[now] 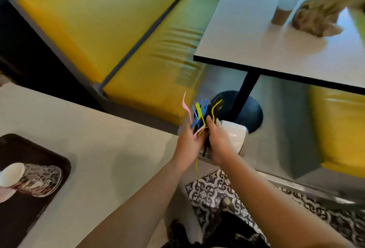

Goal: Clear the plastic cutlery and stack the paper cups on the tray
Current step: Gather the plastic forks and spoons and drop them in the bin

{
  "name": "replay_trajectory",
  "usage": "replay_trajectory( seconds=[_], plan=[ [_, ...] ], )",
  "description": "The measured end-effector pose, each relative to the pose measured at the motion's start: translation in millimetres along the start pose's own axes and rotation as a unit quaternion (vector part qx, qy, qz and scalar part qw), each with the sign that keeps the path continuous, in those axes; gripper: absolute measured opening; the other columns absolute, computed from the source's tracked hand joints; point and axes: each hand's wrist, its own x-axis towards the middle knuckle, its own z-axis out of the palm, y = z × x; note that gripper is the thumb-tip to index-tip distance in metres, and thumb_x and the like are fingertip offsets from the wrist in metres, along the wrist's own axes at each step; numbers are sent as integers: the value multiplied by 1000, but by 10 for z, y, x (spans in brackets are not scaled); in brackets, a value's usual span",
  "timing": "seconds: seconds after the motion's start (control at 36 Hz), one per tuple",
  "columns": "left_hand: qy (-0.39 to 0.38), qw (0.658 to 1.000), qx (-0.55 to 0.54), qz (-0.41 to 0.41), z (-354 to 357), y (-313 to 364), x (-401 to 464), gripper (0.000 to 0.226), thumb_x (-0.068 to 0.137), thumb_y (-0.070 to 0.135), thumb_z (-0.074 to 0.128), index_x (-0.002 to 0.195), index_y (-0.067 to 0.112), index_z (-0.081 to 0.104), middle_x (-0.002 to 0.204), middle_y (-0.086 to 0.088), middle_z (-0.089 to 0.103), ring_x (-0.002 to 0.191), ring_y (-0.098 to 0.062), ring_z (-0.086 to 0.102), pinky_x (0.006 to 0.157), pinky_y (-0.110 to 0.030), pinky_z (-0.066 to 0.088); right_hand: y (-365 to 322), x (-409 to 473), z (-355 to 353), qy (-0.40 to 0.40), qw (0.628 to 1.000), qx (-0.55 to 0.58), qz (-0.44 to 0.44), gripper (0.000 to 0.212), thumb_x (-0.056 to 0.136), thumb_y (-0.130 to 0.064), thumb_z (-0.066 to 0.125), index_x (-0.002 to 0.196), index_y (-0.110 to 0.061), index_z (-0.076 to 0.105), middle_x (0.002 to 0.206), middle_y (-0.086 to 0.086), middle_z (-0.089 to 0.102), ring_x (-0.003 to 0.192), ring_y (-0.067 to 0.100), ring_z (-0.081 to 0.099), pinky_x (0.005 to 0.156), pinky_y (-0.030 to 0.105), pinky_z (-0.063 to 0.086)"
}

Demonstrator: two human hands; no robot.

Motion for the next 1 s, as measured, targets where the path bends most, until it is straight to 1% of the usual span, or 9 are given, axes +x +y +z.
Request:
replay_trajectory(
  seconds=[0.19, 0.36, 0.53, 0.58, 0.67, 0.72, 0.81, 0.89, 1.0],
  plan=[
    [-63, 988, 71, -118, 943, -136, 293, 29, 92, 34, 55, 112, 15, 46, 106, -8, 66, 98, -29, 63, 86, -43, 51, -40, 246, -847, 66, 996, -9, 57, 26, 101, -21, 37, 117, -17, 57, 112, 9, 66, 106, 25, 62, 98, 42, 46],
    [-136, 970, 57, -192, 1573, -360, 555, 38, 95, 24, 52, 126, 11, 33, 119, -2, 57, 112, -23, 57, 76, -21, 39, 228, 570, -1477, 86, 987, 22, 135, 27, 101, -14, 36, 120, -10, 54, 110, 12, 66, 103, 25, 63, 90, 37, 49],
    [-199, 950, -13, -242, 2008, -1011, 835, 57, 85, 37, 61, 134, 22, 37, 133, 5, 55, 121, -7, 52, 107, -28, 39, 680, 1004, -1914, 101, 979, 10, 177, 35, 97, 1, 31, 98, -21, 58, 93, 6, 68, 84, 18, 64, 77, 28, 54],
    [-212, 944, -21, -251, 2116, -1265, 948, 45, 93, 18, 56, 134, 15, 38, 126, 3, 58, 114, -3, 58, 99, -22, 44, 859, 1187, -2026, 114, 973, -11, 199, 35, 94, 6, 32, 98, -13, 60, 81, 9, 67, 73, 17, 63, 63, 22, 55],
    [-223, 929, -62, -288, 2274, -1672, 1136, 44, 95, -2, 46, 136, 10, 32, 124, 1, 54, 90, 13, 61, 75, -8, 47, 1129, 1480, -2133, 115, 966, -44, 226, 34, 90, 8, 34, 104, -6, 62, 92, 20, 67, 86, 32, 64, 81, 40, 55],
    [-238, 918, -49, -314, 2331, -1855, 1241, 50, 96, -7, 40, 141, 7, 23, 131, -3, 44, 103, 1, 56, 70, -6, 45, 1345, 1663, -2250, 104, 959, -70, 254, 32, 89, 8, 34, 97, -4, 62, 92, 22, 66, 85, 32, 64, 81, 40, 55],
    [-253, 908, 0, -333, 2401, -2117, 1405, 61, 90, 6, 53, 144, 5, 24, 130, -14, 52, 109, -22, 57, 81, -19, 52, 1612, 1843, -2405, 81, 941, -114, 309, 30, 91, 5, 33, 82, -3, 60, 69, 11, 62, 59, 15, 60, 52, 22, 48],
    [-303, 887, 64, -342, 2473, -2486, 1538, 75, 82, 23, 55, 148, 20, 20, 134, -9, 53, 112, -23, 58, 94, -41, 50, 1785, 2004, -2488, 60, 933, -127, 331, 24, 85, 1, 40, 83, -4, 63, 75, 12, 64, 63, 20, 58, 57, 28, 48],
    [-312, 883, 89, -339, 2539, -2572, 1730, 56, 92, 15, 49, 144, 19, 28, 129, -8, 56, 110, -20, 57, 91, -30, 48, 1948, 2239, -2569, 64, 925, -138, 347, 31, 80, 11, 44, 80, -8, 69, 70, 10, 68, 63, 22, 61, 66, 35, 52]
  ],
)
